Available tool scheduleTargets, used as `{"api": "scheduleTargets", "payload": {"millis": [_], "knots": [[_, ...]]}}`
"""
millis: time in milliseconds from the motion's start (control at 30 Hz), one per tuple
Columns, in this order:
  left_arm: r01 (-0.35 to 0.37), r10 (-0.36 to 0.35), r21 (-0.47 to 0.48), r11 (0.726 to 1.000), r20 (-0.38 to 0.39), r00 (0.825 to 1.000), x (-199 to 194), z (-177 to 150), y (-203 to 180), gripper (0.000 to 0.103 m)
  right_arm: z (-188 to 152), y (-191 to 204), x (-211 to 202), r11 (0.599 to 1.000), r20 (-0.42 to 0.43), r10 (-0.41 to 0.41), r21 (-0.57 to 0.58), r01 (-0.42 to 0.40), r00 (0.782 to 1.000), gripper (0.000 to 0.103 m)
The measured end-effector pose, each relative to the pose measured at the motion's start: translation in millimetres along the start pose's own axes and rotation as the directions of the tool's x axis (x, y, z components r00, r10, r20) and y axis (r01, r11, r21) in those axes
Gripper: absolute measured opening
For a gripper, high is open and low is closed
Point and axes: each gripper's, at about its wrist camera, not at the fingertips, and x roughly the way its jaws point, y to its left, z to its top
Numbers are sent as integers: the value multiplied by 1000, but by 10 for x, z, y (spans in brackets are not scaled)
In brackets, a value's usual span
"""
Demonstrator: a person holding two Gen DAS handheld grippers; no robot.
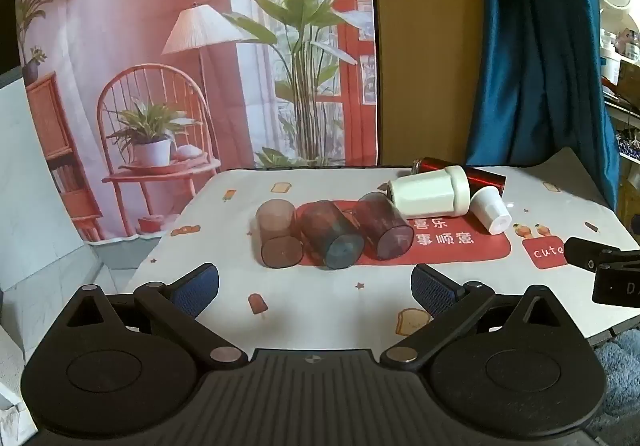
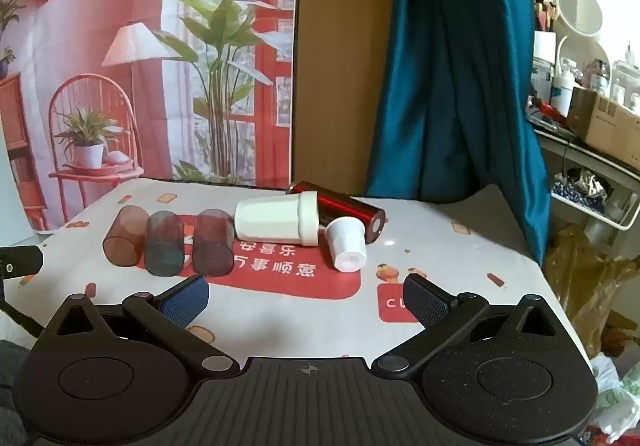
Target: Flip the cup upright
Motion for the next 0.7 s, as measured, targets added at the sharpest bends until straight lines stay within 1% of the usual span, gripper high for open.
{"api": "scheduleTargets", "payload": {"millis": [133, 200, 267, 300, 400, 433, 500, 700], "knots": [[8, -9, -18, 1000, -43, 999, 2, 6, -31, 103, 9, 11, -7, 1000, -5, 7, -9, -7, 1000, 103], [12, -14, -27, 1000, -51, 999, -15, 14, -50, 103, 9, 10, 0, 1000, -12, 13, -8, -13, 1000, 103], [19, -21, -32, 999, -51, 998, -28, 33, -58, 103, 0, 10, 2, 1000, -17, 18, -7, -18, 1000, 103], [21, -22, -28, 999, -27, 999, -40, 29, 31, 103, -26, 9, 33, 1000, -19, 19, -2, -19, 1000, 103], [25, -25, -25, 999, -28, 999, -66, 34, 33, 103, -19, 1, -12, 1000, -12, 25, -8, -25, 1000, 103], [22, -23, -18, 1000, -34, 999, 31, 14, 11, 103, -9, 1, -9, 1000, -12, 25, -9, -25, 1000, 103], [20, -21, -20, 1000, -34, 999, 31, 7, 6, 103, 16, -3, 3, 1000, -11, 24, -8, -24, 1000, 103], [21, -22, -26, 999, -39, 999, 43, 13, 11, 103, -28, 9, 4, 1000, -9, 23, -5, -23, 1000, 103]]}}
